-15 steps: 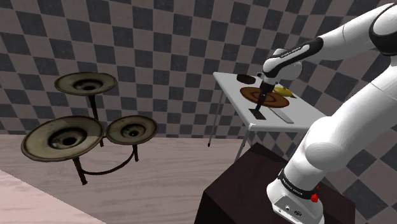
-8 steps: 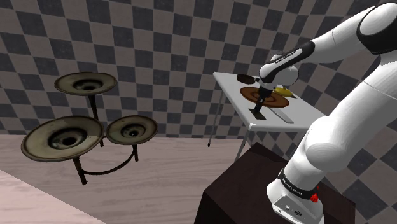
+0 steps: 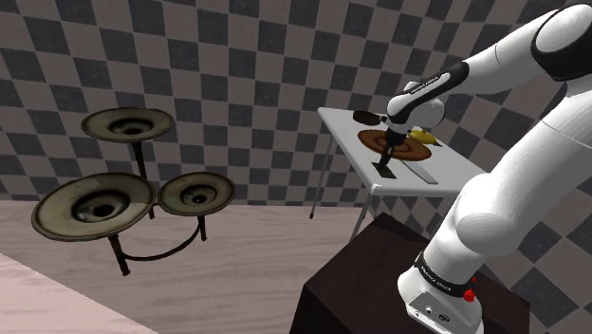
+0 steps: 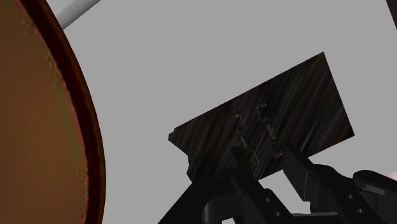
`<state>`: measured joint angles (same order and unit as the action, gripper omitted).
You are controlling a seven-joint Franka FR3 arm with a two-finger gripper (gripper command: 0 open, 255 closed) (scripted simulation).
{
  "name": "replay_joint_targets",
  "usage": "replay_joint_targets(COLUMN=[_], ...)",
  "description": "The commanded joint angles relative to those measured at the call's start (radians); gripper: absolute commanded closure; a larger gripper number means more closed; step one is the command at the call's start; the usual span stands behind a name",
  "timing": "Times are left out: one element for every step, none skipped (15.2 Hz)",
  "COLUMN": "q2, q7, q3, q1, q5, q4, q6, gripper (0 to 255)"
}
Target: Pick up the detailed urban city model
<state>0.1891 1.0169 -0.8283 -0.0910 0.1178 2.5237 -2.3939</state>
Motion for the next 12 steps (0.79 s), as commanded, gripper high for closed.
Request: replay_joint_targets(q2=[0.002,0.016,0.030,0.043,0.055,0.067,0.079,0.090,0.101,0.111,0.121,0.131], q7=[-0.002,-0.012,-0.021,-0.029,-0.036,-0.043,-0.050,-0.056,-0.061,-0.066,-0.071,-0.076], q3=[0.001,0.007,0.013,0.019,0.025,0.031,0.037,0.043,0.049,0.054,0.060,0.065], q1=[0.001,0.006,0.011,0.015,0.019,0.024,0.027,0.031,0.034,0.037,0.040,0.043], q5=[0.002,0.014,0.024,0.034,0.043,0.050,0.057,0.064,0.070,0.075,0.079,0.084], q4=[0.002,-0.003,-0.008,-0.014,-0.019,-0.025,-0.031,-0.038,-0.044,-0.051,-0.058,-0.065], q6=[0.001,0.017,0.034,0.050,0.066,0.082,0.098,0.114,0.129,0.145,0.161,0.176], gripper=[255,255,255,255,255,255,255,255,255,255,255,255])
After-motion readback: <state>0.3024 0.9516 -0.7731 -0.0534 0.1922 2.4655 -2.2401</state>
